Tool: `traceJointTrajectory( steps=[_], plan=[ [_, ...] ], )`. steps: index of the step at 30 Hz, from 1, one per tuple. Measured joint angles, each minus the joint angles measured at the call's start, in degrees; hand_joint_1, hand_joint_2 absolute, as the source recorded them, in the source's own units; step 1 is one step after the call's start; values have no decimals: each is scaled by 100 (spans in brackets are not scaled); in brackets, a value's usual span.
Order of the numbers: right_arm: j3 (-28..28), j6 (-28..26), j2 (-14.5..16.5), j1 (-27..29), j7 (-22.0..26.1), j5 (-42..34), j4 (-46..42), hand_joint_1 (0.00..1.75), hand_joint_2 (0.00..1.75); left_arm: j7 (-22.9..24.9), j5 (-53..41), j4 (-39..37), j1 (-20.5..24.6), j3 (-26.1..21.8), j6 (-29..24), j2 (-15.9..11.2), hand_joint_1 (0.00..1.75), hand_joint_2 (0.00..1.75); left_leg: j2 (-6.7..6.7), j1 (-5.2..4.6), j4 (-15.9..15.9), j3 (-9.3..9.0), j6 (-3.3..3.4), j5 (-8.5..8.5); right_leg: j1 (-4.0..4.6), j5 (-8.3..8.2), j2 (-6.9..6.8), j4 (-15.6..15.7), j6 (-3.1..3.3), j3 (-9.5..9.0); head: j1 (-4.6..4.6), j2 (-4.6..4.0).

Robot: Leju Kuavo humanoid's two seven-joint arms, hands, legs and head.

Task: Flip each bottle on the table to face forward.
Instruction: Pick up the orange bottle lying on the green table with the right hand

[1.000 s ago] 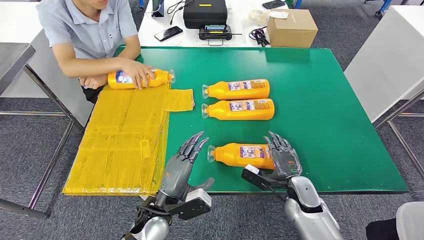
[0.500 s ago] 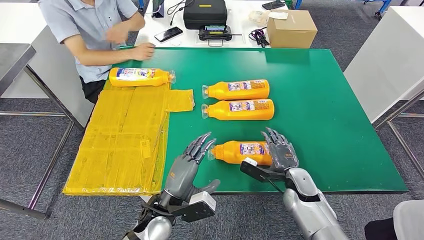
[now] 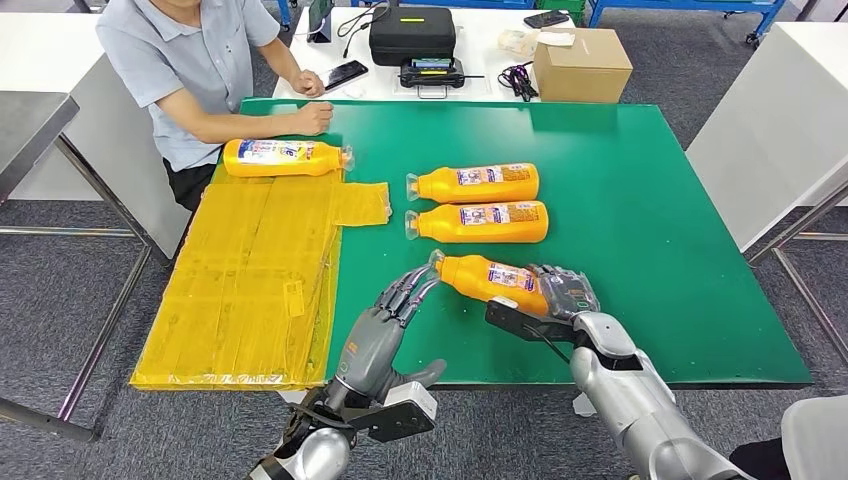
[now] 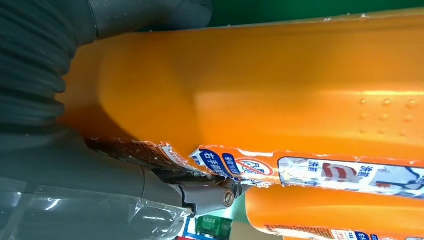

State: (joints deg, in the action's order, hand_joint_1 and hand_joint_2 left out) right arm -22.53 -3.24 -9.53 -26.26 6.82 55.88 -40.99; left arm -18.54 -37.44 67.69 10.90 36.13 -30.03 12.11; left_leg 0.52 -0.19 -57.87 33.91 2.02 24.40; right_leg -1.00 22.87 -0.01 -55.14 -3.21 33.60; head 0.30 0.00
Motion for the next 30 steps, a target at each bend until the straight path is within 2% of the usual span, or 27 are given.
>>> traceJointTrajectory(
  steps=[7, 12, 15, 17, 19, 22, 30],
  plan=[
    [-98, 424, -109, -185, 82, -426, 215, 175, 175, -119, 198, -174, 128, 112, -41, 14, 0, 175, 4, 1, -1, -51, 6, 18, 1, 19, -1, 7, -10, -51, 0, 0],
    [-95, 426, -170, -170, 466, -863, 245, 174, 175, -190, 331, -256, 179, 145, -65, 39, 0, 175, 2, 1, 0, -61, 9, 24, 0, 21, 0, 12, -8, -66, 1, 0],
    [-72, 368, -177, -52, 858, -1311, 120, 175, 175, -355, 708, -256, 158, 133, -202, 92, 0, 175, -2, 0, 0, -59, 9, 25, 1, 17, 0, 12, -10, -88, 2, 0],
    [-36, 327, -167, 159, 1156, -1731, -162, 175, 175, -564, 1489, -249, 116, 86, -177, 163, 0, 175, -9, 1, 0, -56, 9, 25, 1, 13, 2, 12, -11, -114, 2, 0],
    [-2, 309, -122, 440, 1378, -2140, -592, 175, 175, -725, 2703, -252, 80, 10, 67, 249, 0, 175, -18, 2, 0, -53, 6, 28, 3, 10, 5, 12, -12, -118, 0, 0],
    [19, 278, -2, 844, 1535, -2568, -1271, 175, 175, -786, 4200, -319, 62, -67, 407, 340, 0, 175, -21, 8, 0, -37, 1, 29, 7, 11, 5, 10, -11, -97, -3, 0],
    [55, 434, 301, 1407, 1860, -3514, -2339, 175, 175, -548, 6195, -626, 118, -144, 951, 415, 0, 175, -1, 10, 0, 35, 0, 9, 5, 8, -3, 1, -12, -42, 5, 0]
  ],
)
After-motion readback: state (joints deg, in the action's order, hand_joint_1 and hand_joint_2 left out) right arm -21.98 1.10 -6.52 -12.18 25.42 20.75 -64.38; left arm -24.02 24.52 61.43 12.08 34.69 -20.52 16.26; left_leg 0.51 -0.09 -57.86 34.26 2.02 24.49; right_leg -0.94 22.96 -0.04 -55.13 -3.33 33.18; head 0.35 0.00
